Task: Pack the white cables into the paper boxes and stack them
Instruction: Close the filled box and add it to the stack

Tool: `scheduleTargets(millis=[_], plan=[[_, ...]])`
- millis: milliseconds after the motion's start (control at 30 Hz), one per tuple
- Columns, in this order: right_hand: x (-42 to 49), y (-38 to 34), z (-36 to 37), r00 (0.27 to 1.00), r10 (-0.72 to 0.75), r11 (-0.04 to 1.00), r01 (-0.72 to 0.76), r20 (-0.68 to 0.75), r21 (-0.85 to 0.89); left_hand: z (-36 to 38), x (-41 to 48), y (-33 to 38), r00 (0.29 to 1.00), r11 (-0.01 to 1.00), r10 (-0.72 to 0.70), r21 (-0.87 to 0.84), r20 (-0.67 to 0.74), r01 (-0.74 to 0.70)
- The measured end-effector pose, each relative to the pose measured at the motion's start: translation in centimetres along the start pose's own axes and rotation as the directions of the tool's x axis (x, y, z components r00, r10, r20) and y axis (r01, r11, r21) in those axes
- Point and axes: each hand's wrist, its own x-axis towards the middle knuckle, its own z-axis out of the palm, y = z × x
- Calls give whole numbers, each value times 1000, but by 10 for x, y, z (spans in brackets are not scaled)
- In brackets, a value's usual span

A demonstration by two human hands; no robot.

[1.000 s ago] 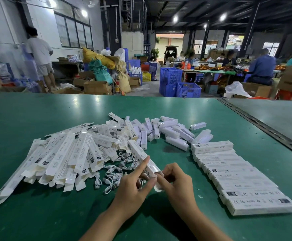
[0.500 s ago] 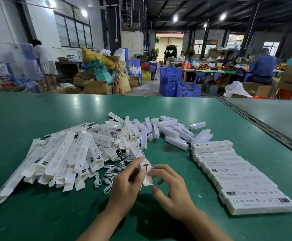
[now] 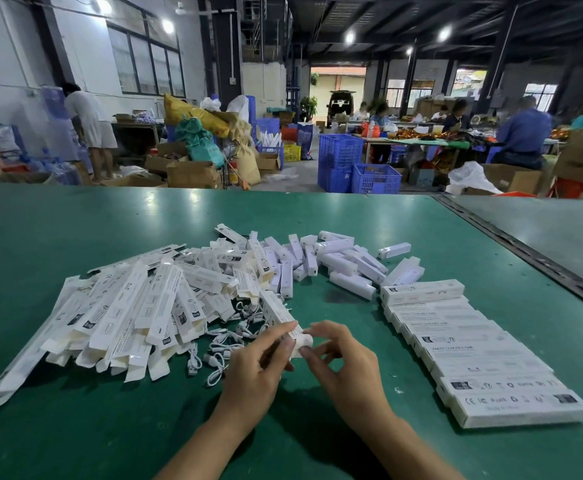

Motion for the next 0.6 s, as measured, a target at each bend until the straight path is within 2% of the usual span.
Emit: scheduleTargets(millis=[200, 600], plan=[[1, 3, 0, 989, -144, 989, 143, -36, -31, -2, 0, -3, 1000, 1000, -5, 25, 14, 4], [2, 3, -4, 989, -149, 989, 149, 11, 14, -3, -1, 0, 1000, 998, 9, 54, 13, -10]])
